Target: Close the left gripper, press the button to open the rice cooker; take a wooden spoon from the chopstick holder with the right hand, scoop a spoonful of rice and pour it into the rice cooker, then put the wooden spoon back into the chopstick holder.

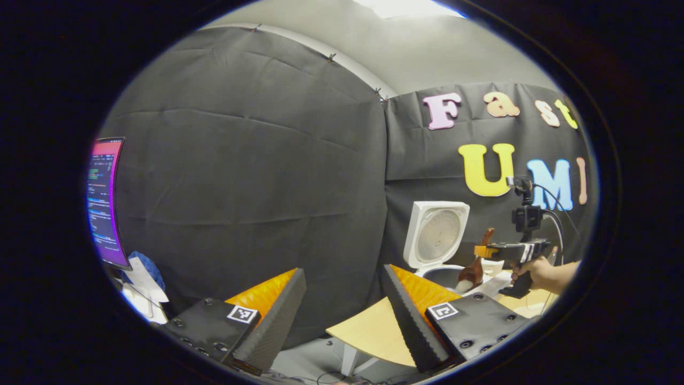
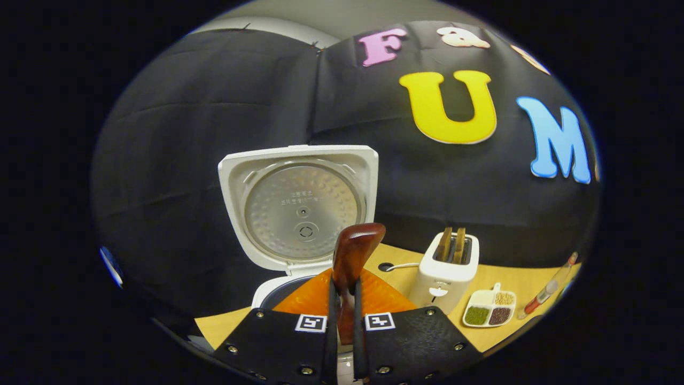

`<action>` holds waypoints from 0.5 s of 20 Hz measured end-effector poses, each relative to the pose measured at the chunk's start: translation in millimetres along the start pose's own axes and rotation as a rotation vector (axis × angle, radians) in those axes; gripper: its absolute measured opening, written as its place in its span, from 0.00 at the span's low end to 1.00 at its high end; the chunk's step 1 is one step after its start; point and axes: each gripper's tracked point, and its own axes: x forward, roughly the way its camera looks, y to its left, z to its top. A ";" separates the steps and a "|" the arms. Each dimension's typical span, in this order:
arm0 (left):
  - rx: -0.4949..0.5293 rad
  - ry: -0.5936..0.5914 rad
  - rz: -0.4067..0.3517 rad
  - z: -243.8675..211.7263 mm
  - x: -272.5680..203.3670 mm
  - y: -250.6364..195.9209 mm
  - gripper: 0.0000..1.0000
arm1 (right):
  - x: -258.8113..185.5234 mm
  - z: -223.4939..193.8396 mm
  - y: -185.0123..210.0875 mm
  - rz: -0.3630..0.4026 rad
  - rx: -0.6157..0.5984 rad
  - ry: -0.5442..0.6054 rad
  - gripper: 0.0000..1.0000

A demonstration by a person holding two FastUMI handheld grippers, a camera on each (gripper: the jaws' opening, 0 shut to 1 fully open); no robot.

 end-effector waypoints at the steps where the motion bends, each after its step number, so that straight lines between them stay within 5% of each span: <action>1: 0.000 0.001 0.002 -0.9 0.3 0.2 1.00 | -1.1 4.1 2.7 0.003 -0.057 -0.012 0.12; 10: -0.001 -0.009 0.004 -1.0 -2.2 -0.4 0.99 | -5.7 20.6 3.3 -0.052 -0.415 -0.087 0.12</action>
